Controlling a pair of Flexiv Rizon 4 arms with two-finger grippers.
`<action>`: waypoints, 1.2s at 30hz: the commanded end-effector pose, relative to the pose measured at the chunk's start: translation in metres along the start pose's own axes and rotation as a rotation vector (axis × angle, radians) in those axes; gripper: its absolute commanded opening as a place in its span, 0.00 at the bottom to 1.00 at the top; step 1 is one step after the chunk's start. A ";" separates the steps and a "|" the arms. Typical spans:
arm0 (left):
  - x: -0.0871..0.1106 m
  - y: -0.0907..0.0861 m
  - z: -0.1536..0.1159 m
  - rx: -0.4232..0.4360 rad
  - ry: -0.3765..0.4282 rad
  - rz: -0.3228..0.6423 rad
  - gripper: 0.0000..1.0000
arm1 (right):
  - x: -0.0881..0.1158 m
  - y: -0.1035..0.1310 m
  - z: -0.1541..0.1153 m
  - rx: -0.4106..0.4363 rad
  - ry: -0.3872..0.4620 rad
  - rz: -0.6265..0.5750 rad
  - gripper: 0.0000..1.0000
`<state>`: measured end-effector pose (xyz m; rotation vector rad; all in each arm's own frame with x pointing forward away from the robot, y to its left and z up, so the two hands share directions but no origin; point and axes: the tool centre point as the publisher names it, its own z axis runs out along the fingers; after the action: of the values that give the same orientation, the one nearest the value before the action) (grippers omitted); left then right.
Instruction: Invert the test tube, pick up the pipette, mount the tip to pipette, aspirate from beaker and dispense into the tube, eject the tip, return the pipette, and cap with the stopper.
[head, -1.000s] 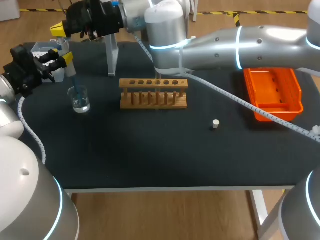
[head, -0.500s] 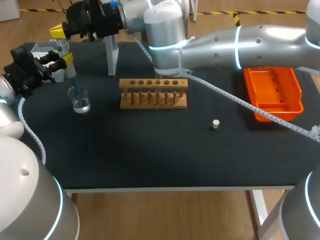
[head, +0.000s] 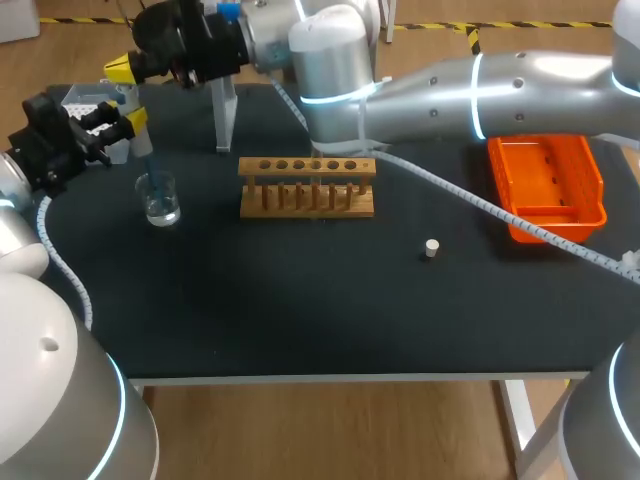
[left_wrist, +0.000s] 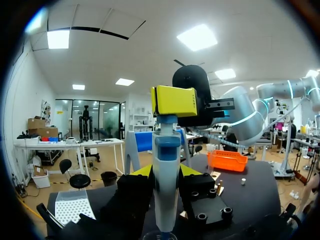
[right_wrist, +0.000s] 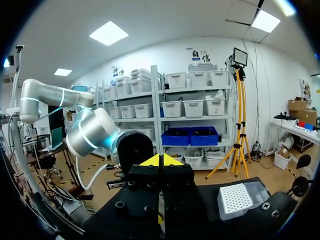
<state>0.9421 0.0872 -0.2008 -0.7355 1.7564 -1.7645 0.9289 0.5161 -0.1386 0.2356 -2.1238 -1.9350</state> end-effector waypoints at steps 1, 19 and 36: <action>-0.001 -0.004 0.000 0.004 -0.003 0.001 0.00 | 0.001 -0.010 0.001 0.006 0.003 0.003 0.00; -0.001 -0.004 0.000 0.004 -0.003 0.001 0.00 | 0.003 0.013 -0.006 -0.020 -0.016 -0.031 0.00; -0.001 -0.004 0.000 0.004 -0.003 0.001 0.00 | 0.021 0.043 -0.082 -0.040 -0.101 -0.074 1.00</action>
<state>0.9429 0.0886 -0.1973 -0.7343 1.7519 -1.7669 0.9441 0.4659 -0.0936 0.2380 -2.1367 -2.0705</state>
